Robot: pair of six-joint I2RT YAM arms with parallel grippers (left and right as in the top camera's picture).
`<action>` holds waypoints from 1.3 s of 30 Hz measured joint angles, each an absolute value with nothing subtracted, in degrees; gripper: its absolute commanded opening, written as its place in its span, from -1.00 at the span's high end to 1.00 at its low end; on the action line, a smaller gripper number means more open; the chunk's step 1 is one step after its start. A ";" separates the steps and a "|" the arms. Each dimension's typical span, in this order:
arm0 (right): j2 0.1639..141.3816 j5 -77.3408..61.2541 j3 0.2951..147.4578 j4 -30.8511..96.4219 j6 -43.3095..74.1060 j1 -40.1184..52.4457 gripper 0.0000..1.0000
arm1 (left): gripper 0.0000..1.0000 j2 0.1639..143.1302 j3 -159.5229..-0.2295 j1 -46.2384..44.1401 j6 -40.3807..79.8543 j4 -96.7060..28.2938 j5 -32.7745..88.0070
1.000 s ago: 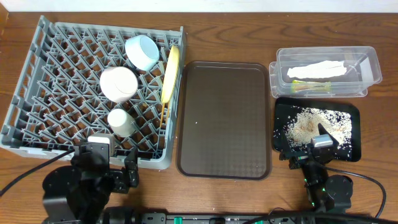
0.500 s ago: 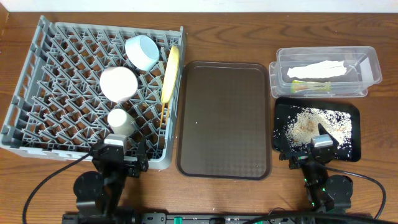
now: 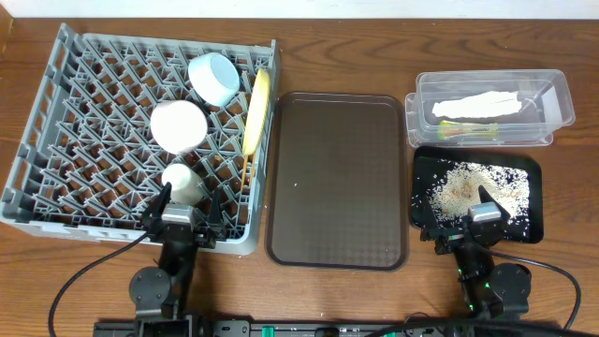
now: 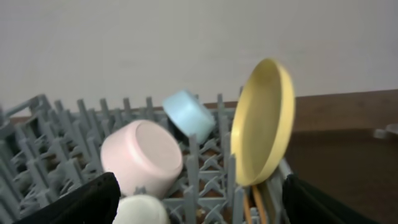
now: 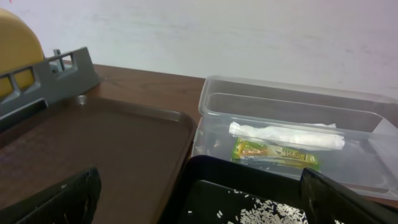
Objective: Sort waste into correct bins and load items into the dishwasher
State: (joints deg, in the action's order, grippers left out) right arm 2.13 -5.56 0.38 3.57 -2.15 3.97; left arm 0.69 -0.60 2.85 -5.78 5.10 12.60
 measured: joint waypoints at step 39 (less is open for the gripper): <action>2.13 -5.58 0.40 3.57 -2.15 3.97 -0.99 | -0.73 0.60 -0.86 1.39 0.23 -1.28 4.08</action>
